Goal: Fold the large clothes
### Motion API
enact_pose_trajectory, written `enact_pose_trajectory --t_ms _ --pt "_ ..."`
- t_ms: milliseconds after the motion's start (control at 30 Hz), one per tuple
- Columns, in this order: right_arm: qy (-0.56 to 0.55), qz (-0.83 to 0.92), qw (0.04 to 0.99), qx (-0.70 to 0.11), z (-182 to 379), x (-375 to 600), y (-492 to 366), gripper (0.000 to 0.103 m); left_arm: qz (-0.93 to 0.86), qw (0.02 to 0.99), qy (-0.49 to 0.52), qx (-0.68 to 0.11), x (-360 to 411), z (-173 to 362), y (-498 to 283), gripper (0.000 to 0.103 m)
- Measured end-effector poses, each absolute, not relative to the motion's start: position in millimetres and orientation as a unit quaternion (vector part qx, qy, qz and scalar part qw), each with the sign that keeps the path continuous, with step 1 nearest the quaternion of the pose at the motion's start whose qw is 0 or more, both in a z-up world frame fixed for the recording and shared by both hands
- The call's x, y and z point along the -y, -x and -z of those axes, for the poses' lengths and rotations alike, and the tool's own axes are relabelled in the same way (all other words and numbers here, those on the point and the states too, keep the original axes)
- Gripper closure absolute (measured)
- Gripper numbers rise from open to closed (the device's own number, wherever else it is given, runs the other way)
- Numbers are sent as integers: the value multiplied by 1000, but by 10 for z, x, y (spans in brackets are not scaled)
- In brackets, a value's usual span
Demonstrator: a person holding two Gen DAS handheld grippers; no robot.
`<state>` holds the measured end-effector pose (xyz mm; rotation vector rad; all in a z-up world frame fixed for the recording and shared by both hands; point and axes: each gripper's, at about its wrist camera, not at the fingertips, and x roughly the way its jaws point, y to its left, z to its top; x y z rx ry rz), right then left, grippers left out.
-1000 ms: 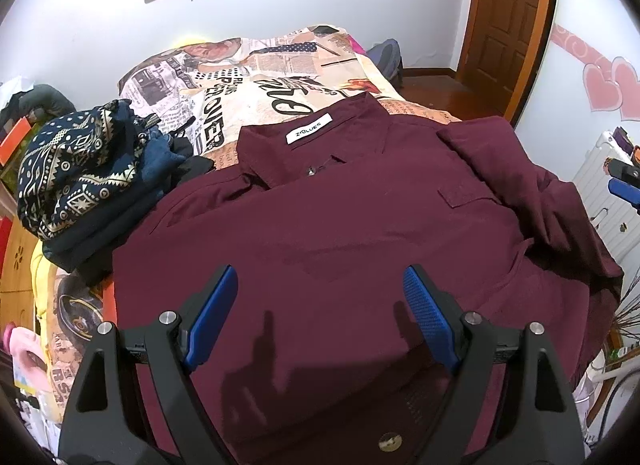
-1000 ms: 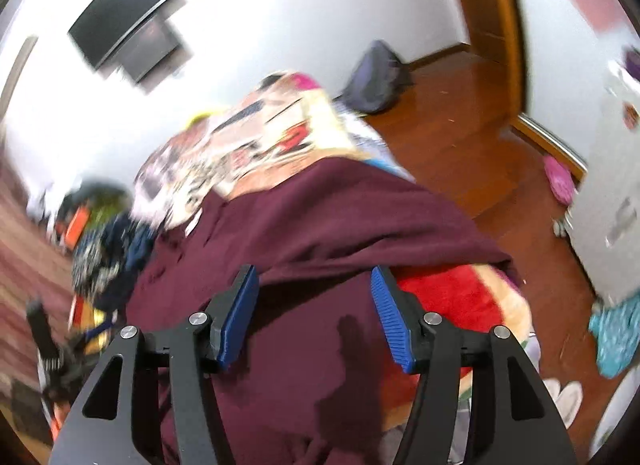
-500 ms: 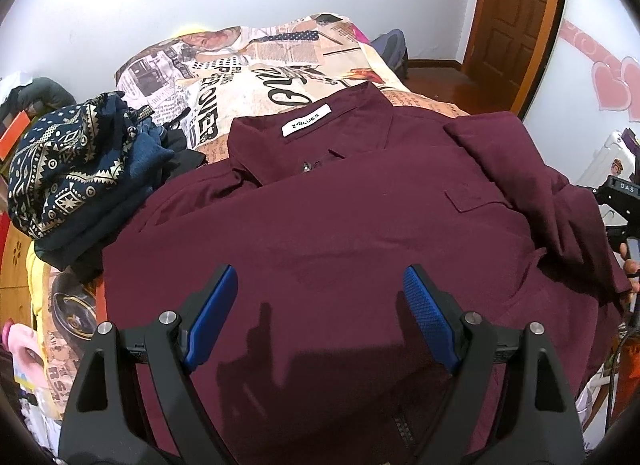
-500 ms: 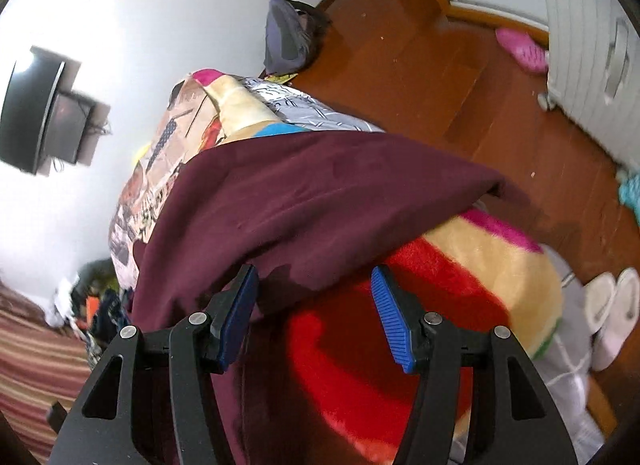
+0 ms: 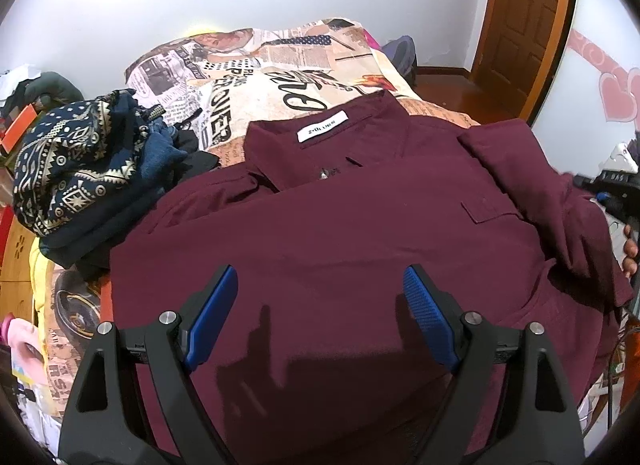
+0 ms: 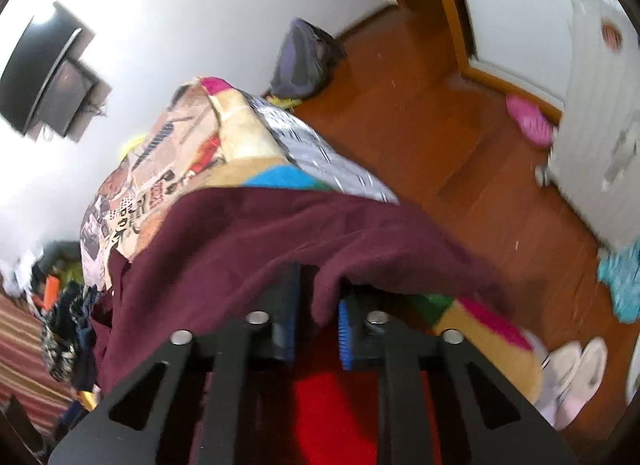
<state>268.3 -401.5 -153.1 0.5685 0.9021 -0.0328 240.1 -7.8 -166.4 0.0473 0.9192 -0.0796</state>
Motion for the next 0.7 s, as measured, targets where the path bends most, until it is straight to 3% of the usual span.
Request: enact_pose_trajectory --t_ms 467,700 --pt "-156 -146 937 -275 -122 2972 -2405 95 24 916 -2 -401 -329 1414 -2096 19" --pt "-97 -256 925 -264 -347 1954 -2331 96 6 925 21 -379 -685 1313 -1895 19"
